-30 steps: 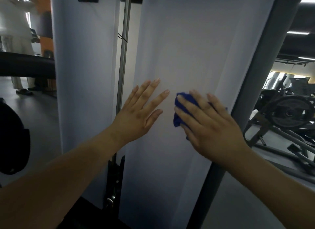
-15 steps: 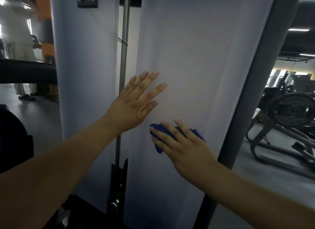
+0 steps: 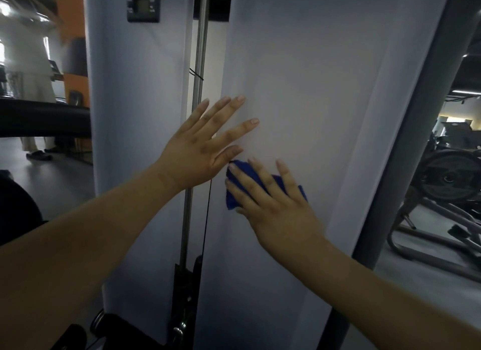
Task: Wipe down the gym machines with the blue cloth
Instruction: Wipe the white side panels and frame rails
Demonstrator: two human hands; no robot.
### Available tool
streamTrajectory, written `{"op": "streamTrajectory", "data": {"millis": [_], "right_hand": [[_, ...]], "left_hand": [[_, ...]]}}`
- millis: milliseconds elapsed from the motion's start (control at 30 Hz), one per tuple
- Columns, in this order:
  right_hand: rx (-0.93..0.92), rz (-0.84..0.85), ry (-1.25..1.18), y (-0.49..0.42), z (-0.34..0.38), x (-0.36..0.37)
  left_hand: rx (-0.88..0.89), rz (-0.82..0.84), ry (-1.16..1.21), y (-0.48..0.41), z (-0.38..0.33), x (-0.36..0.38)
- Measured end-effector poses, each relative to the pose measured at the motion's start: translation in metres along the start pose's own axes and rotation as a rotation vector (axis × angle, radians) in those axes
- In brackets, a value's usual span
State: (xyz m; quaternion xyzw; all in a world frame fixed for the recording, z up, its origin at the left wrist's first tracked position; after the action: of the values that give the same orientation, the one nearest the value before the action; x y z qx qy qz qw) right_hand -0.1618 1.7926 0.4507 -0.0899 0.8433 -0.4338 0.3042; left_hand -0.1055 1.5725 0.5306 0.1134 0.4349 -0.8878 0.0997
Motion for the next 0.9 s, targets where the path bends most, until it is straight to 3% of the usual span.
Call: {"op": "streamTrajectory", "data": {"millis": [67, 200, 333, 367, 500, 567, 667, 800, 900], "right_hand": [[-0.028, 0.012, -0.01, 0.006, 0.012, 0.007], [-0.269, 0.126, 0.02, 0.02, 0.029, 0.029], [-0.029, -0.013, -0.026, -0.005, 0.014, 0.013], [-0.044, -0.005, -0.022, -0.002, 0.018, 0.015], [-0.381, 0.158, 0.061, 0.023, 0.035, 0.037], [-0.338, 0.11, 0.024, 0.014, 0.027, 0.029], [-0.12, 0.021, -0.041, 0.007, 0.019, 0.016], [-0.389, 0.171, 0.041, 0.044, 0.045, 0.039], [-0.32, 0.131, 0.002, 0.03, 0.032, 0.029]], "left_hand": [[0.002, -0.011, -0.007, 0.0, 0.0, 0.002], [-0.005, -0.01, 0.014, 0.001, 0.0, 0.01], [-0.006, -0.029, 0.016, 0.004, 0.003, 0.011], [-0.001, -0.036, 0.008, 0.004, 0.002, 0.012], [0.013, -0.064, -0.049, 0.002, 0.002, 0.011], [0.033, -0.069, -0.072, 0.002, 0.005, 0.008], [0.068, -0.072, -0.065, 0.002, 0.009, 0.005], [0.072, -0.08, -0.039, -0.001, 0.009, 0.007], [0.073, -0.094, -0.022, 0.0, 0.007, 0.007]]}}
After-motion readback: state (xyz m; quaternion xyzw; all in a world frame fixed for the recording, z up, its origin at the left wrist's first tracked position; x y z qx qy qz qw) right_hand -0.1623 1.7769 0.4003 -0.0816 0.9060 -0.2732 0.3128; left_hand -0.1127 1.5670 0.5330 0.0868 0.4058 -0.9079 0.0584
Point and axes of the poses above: each hand's wrist, its own y-axis away from the middle knuckle, its own x-axis out of the palm, z = x × y, the point moved 2 cm from there along -y, towards the middle knuckle, and after that the axes turned 13 degrees about x, right-handed, at the moved point
